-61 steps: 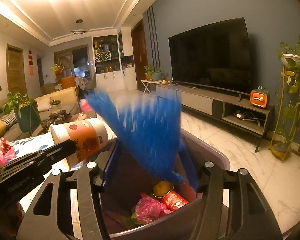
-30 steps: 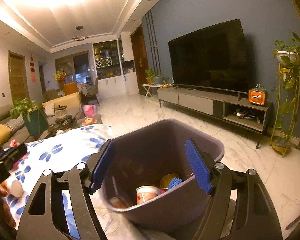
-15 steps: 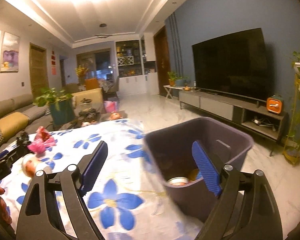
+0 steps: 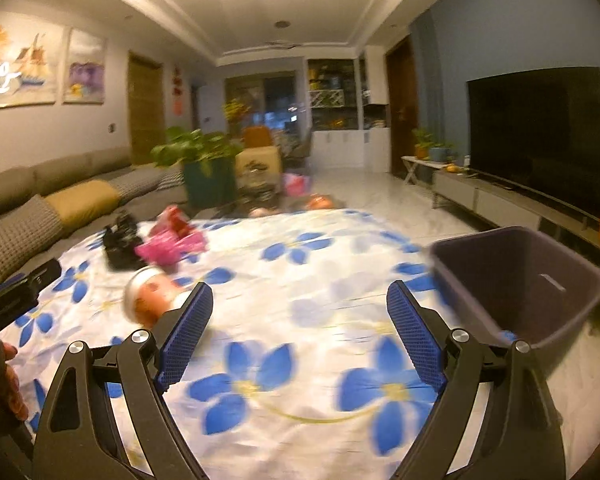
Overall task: Collect trash
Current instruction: 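Move both open tools back to the remaining cup and black bag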
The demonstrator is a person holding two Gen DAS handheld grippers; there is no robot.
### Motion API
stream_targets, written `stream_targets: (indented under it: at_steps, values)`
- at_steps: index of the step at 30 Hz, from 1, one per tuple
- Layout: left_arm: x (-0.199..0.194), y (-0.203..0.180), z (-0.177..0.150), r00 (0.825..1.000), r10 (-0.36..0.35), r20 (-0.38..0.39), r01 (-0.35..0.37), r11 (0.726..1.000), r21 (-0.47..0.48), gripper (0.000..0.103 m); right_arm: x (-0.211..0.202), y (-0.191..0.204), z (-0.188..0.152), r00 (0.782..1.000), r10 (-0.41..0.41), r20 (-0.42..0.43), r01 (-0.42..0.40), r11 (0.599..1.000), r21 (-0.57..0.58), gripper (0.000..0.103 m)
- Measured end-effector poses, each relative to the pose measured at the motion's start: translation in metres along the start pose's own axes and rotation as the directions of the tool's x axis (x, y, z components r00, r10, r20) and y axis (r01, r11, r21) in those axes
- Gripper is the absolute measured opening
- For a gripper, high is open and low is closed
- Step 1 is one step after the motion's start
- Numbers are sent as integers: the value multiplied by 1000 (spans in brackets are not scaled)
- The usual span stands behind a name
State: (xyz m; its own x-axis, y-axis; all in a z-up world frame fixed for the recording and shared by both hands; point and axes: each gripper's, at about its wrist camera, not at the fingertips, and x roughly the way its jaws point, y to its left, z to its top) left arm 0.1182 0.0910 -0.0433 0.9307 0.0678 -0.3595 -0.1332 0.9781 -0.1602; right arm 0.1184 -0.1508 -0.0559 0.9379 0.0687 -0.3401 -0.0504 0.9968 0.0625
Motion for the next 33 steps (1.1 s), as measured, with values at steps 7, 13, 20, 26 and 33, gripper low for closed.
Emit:
stream_targets:
  at_steps: [7,13,20,26,33]
  values:
    - [12,38,-1,999,49,-22,-50,997,-51,91,27,52,-5,995,72,-65,-74,997,-29,96]
    - [22,60,1,997,73,-30,-75,994,-81,91,52,85,-5,989,107,-99,-109,994,-16,97]
    - [29,84,3,996,85,-34,-89,989,-117,91,85,105,-6,984,102,-148,-95,994,53,97]
    - [36,94,4,997,69,-41,-74,989,-126,91,106,111,-11,979,70,-191,-56,996,76,97]
    - [45,93,5,998,41,-54,-47,993,-111,91,115,108,-14,971,76,-227,-53,993,107,87]
